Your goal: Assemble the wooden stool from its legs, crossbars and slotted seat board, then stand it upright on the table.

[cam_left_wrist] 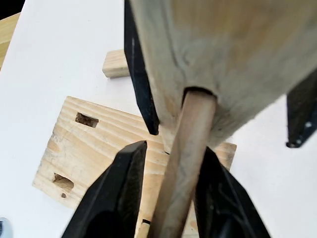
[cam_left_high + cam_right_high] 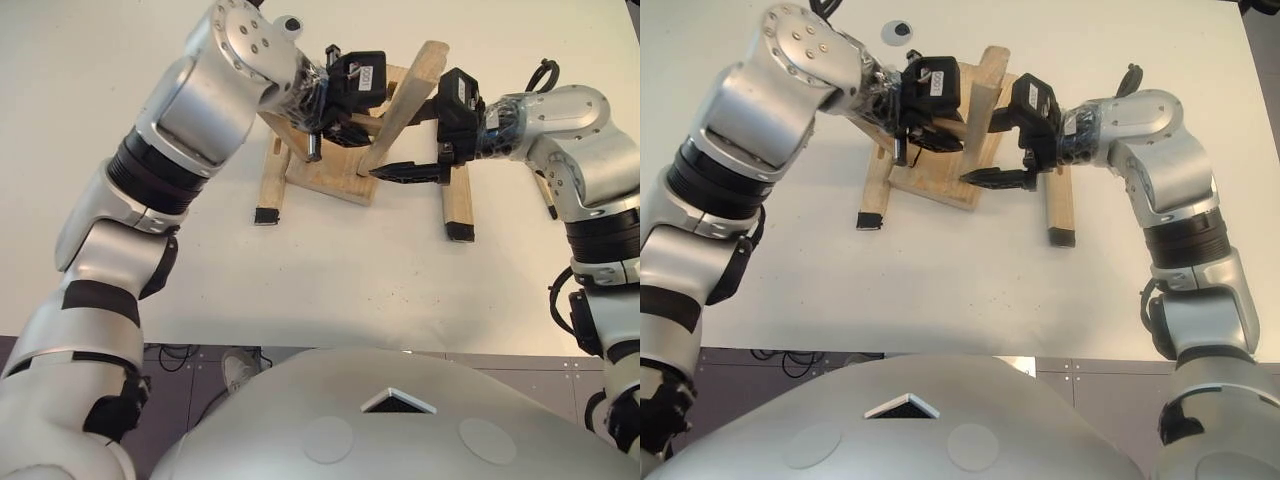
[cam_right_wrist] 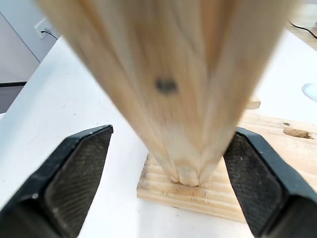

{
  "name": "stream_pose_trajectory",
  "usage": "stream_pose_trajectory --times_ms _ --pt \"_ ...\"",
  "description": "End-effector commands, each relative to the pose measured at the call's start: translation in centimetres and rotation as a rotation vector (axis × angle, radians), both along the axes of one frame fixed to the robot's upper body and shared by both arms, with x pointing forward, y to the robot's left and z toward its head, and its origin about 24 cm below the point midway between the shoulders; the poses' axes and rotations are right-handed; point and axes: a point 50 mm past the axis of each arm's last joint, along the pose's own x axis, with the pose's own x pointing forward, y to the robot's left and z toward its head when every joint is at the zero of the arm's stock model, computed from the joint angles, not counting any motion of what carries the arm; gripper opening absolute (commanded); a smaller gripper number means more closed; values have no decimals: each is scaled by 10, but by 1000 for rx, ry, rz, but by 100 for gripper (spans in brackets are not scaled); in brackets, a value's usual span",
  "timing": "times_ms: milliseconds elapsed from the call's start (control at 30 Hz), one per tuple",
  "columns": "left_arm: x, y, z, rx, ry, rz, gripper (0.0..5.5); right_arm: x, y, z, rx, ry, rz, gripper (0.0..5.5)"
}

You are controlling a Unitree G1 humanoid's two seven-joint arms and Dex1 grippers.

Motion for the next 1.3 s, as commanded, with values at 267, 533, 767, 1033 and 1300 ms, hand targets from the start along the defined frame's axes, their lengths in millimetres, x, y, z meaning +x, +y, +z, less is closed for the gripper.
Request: stream_pose_trajectory --times_ms 267,533,767,1033,1300 --pt "4 22 76 -61 -209 34 143 -8 -10 -32 -96 92 -30 376" --pt "0 34 117 -153 -315 63 143 -10 -15 -38 -119 100 -62 376" --pt "43 115 136 -638 -524 677 89 6 -29 -41 -86 -63 -481 336" --pt "36 218 -3 -412 -447 1200 0 -1 -24 -21 -159 -294 -1069 193" --pt "-3 58 -15 -614 -129 735 0 2 57 27 -95 -401 -974 37"
